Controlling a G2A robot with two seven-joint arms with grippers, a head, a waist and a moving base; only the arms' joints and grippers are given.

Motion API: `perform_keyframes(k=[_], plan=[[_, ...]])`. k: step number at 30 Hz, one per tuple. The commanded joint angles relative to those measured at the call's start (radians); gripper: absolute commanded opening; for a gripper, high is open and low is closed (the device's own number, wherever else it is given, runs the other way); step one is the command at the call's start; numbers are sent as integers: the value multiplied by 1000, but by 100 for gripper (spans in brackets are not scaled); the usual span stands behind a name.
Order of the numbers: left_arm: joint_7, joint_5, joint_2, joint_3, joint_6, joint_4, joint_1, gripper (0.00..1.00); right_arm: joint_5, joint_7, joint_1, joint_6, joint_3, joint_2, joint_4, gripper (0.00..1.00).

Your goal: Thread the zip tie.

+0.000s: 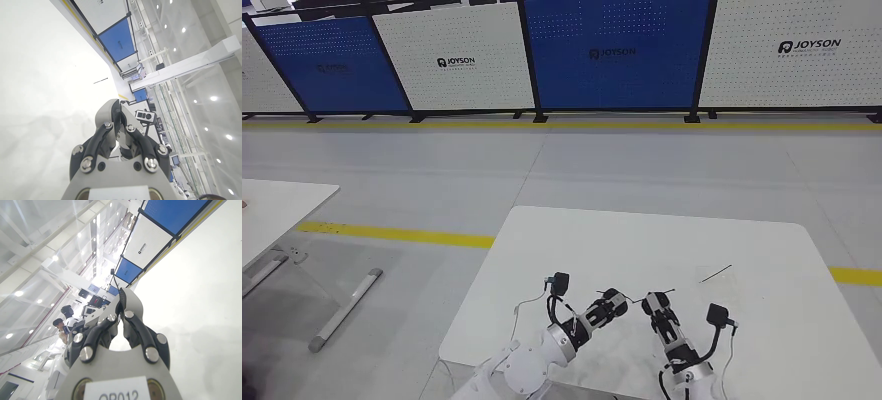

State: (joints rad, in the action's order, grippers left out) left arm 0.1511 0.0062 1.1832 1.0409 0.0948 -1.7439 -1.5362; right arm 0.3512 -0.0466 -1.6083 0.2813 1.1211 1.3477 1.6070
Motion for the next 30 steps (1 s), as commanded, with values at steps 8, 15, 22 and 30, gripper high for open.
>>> perform_keyframes(k=[8, 15, 22, 30], plan=[[-20, 37, -1, -2, -17, -19, -12, 15, 25, -16, -4, -16, 1, 0, 12, 0], [-32, 79, 0, -15, -36, -28, -12, 19, 42, -23, -7, -34, 1, 1, 17, 0], [-20, 114, 1, -33, -55, -32, -4, 13, 52, -21, -10, -33, 0, 1, 20, 0], [-16, 120, 4, -46, -78, -27, 9, 13, 56, -15, -14, -29, 0, 1, 26, 0]])
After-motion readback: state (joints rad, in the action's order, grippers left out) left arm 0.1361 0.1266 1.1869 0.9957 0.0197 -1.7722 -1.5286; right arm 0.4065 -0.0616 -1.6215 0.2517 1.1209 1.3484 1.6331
